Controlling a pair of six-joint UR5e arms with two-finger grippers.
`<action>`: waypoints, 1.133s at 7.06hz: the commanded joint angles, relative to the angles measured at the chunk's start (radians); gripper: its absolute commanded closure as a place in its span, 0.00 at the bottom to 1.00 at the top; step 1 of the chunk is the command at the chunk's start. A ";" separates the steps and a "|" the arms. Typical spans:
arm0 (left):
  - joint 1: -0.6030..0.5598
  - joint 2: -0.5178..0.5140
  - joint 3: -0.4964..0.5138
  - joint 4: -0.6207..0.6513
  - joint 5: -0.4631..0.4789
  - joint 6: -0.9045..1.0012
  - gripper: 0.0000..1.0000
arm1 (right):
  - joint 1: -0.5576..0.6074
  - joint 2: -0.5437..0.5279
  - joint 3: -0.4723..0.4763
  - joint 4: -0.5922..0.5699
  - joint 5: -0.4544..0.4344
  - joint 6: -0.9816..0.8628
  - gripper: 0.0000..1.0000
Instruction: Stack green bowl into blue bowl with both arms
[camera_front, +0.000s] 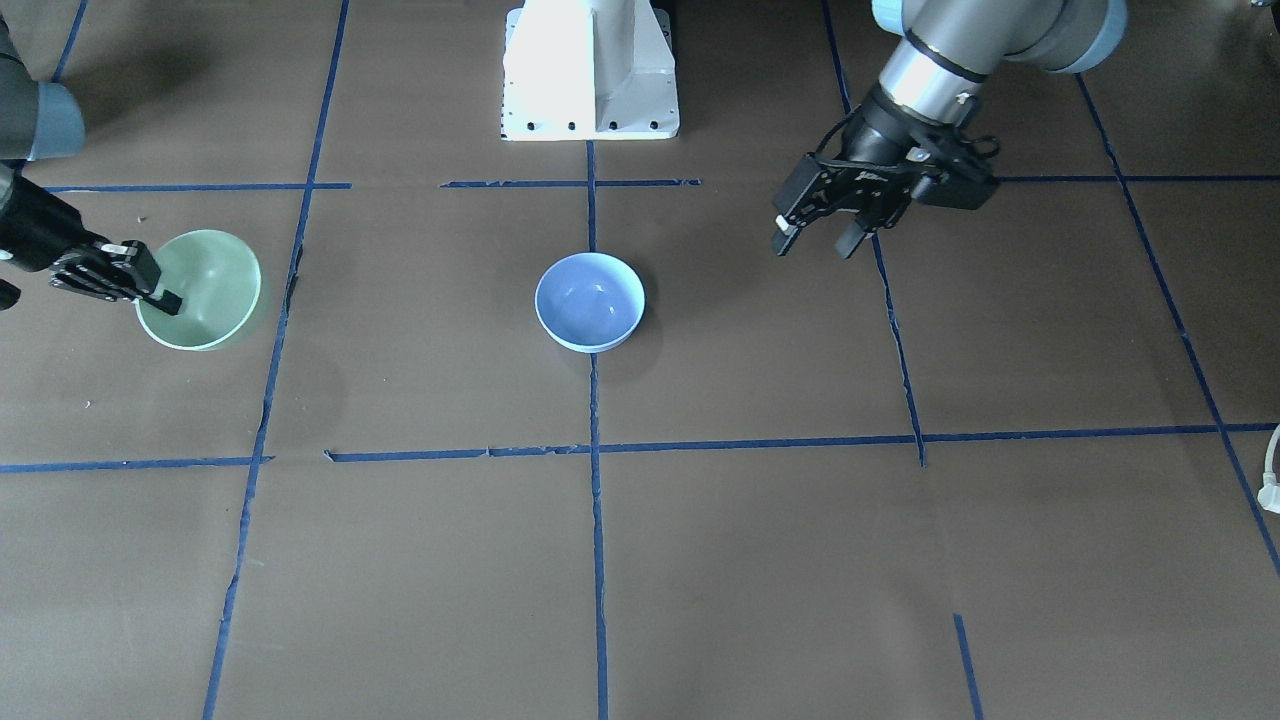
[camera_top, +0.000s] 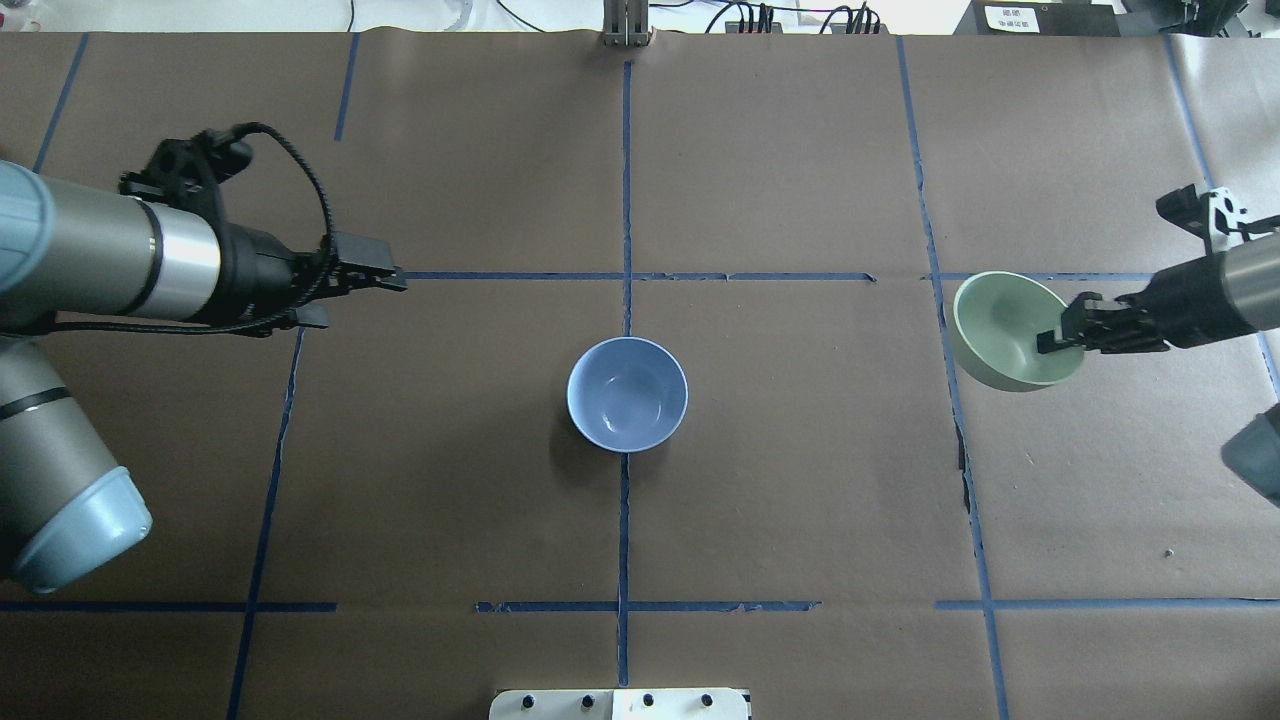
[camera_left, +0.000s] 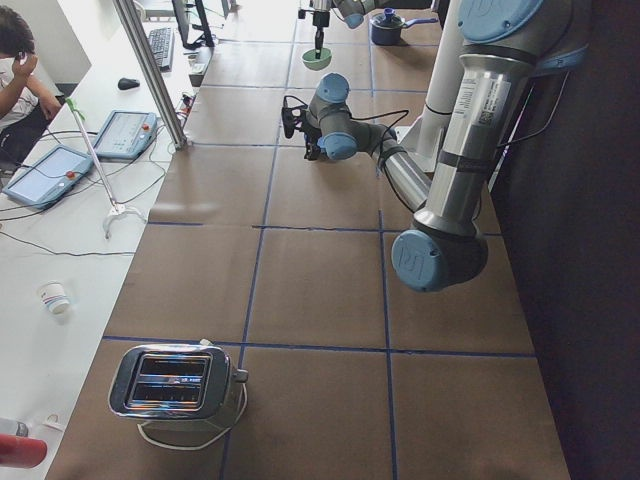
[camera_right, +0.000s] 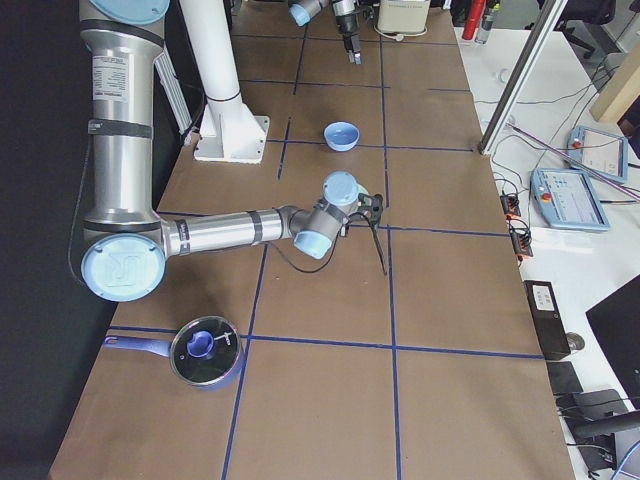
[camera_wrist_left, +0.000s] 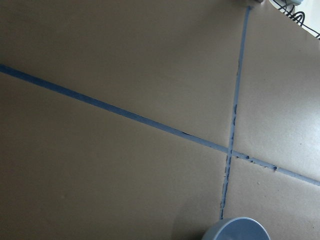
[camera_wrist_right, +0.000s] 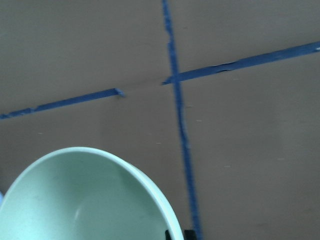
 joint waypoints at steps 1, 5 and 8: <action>-0.056 0.061 -0.020 -0.002 -0.065 0.065 0.00 | -0.230 0.247 0.022 -0.059 -0.247 0.356 1.00; -0.050 0.051 -0.006 -0.002 -0.058 0.062 0.00 | -0.480 0.504 -0.007 -0.423 -0.568 0.408 1.00; -0.048 0.045 0.000 -0.002 -0.057 0.057 0.00 | -0.489 0.515 -0.037 -0.437 -0.607 0.408 1.00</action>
